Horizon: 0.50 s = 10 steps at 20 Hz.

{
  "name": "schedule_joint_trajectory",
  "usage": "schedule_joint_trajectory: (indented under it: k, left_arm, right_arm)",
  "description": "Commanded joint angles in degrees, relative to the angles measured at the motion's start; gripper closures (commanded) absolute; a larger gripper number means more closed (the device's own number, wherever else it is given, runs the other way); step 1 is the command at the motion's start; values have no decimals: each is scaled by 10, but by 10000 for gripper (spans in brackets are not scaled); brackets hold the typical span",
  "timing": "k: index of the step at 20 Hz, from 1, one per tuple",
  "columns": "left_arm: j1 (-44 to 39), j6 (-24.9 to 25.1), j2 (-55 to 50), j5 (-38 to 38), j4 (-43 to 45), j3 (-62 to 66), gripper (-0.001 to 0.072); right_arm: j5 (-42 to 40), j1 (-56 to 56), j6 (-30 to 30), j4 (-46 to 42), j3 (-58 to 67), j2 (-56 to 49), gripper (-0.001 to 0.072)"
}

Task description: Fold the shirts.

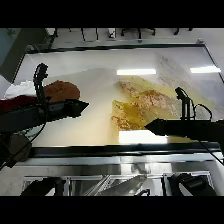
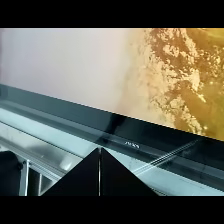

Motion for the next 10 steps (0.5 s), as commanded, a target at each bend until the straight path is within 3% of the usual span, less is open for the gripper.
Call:
schedule_joint_trajectory:
  k: [1, 10]
  left_arm:
    - [0, 0, 0, -2, -1, -2, 693]
    - [0, 0, -78, -4, 0, -5, 693]
  right_arm:
    - [1, 0, 0, 1, -1, 0, 690]
    - [9, 0, 0, 1, -2, -3, 689]
